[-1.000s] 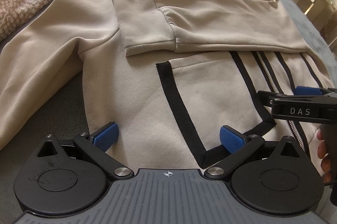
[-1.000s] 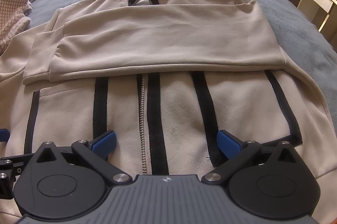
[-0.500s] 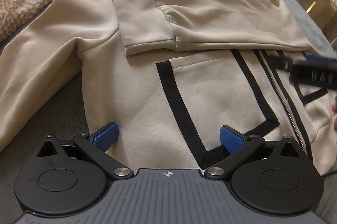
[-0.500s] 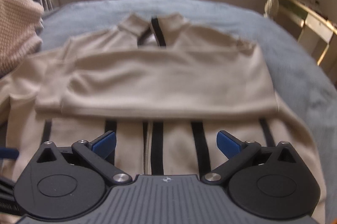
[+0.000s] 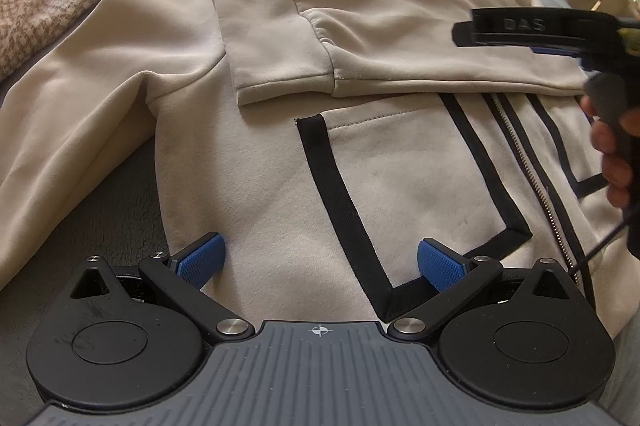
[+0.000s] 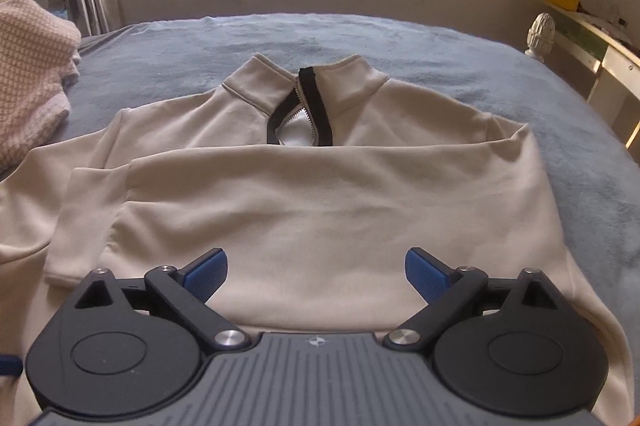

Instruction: Fold clothes

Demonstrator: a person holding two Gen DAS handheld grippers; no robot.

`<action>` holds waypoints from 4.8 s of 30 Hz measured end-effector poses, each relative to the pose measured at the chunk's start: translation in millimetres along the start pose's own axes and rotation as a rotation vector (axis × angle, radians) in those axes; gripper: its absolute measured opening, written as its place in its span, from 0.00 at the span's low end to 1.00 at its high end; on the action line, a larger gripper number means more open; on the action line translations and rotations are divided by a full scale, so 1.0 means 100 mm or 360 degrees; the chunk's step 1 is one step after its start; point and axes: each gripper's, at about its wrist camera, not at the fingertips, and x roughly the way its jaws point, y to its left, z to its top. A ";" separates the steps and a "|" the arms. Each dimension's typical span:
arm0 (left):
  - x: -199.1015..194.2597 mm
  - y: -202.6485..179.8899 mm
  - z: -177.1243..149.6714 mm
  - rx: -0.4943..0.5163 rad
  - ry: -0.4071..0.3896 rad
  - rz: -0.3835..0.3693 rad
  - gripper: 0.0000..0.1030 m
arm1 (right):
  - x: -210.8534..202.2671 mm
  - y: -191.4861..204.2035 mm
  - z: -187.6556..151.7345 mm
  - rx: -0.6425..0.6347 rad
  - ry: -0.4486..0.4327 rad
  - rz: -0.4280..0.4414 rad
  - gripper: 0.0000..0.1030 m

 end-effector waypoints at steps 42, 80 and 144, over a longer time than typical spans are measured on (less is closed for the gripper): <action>-0.19 0.27 0.31 -0.0147 -0.0121 -0.0263 1.00 | 0.38 -0.13 -0.20 0.0084 0.0100 0.0076 1.00; -0.98 1.18 -0.30 -0.0277 -0.0721 0.0003 0.97 | 0.40 -0.10 -0.22 0.0051 0.0082 0.0062 1.00; -1.40 1.64 -0.72 -0.0340 -0.1130 0.0383 0.08 | 0.39 -0.08 -0.25 0.0061 0.0065 0.0037 1.00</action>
